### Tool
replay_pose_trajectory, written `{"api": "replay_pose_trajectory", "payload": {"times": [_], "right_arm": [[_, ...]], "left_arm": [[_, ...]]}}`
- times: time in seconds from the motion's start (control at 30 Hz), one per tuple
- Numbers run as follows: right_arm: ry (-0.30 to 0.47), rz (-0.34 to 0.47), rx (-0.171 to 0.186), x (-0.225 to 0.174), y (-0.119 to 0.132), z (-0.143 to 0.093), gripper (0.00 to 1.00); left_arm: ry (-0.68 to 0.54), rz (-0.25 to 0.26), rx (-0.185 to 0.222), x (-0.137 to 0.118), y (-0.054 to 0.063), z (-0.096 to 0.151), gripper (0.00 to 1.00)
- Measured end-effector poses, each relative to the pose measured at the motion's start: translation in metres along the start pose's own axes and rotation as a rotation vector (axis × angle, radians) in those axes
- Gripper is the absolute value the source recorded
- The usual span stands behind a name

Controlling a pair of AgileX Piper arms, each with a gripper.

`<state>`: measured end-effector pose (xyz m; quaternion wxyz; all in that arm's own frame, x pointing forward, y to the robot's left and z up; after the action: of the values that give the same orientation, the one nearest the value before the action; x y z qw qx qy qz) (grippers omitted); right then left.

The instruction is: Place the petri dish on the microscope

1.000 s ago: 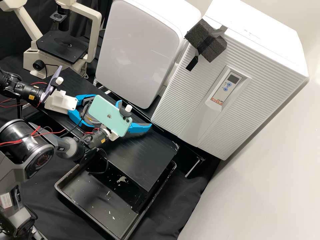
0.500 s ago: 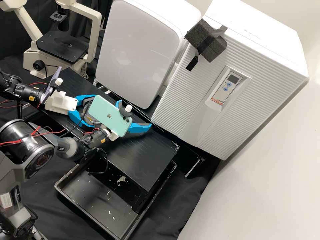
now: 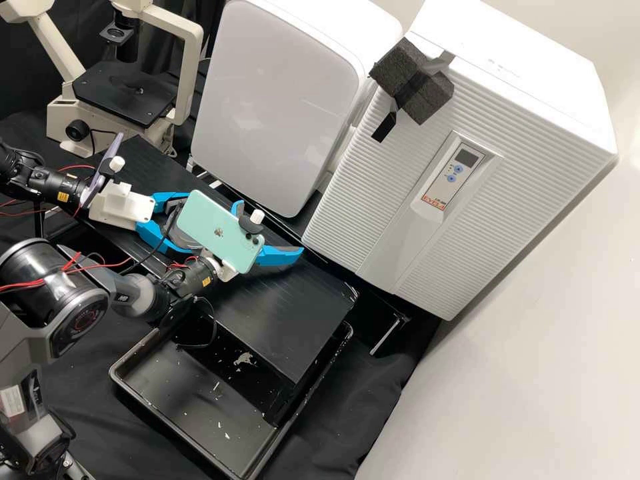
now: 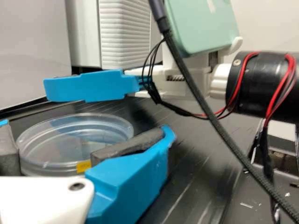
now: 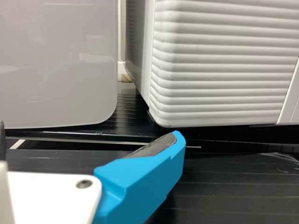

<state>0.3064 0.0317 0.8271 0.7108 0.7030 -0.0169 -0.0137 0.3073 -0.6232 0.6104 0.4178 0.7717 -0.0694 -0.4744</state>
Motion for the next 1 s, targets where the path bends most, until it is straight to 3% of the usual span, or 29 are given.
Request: {"api": "replay_pose_trajectory", "payload": {"times": [0.73,0.87,1.0], "right_arm": [[0.000,0.000,0.000,0.000,0.000,0.000,1.00],[0.000,0.000,0.000,0.000,0.000,0.000,1.00],[0.000,0.000,0.000,0.000,0.000,0.000,1.00]], "left_arm": [[-0.006,0.007,-0.008,-0.002,-0.002,0.001,0.00],[-0.004,0.014,-0.015,-0.009,-0.004,-0.002,0.00],[0.016,0.021,-0.026,-0.026,0.004,-0.007,0.00]]}}
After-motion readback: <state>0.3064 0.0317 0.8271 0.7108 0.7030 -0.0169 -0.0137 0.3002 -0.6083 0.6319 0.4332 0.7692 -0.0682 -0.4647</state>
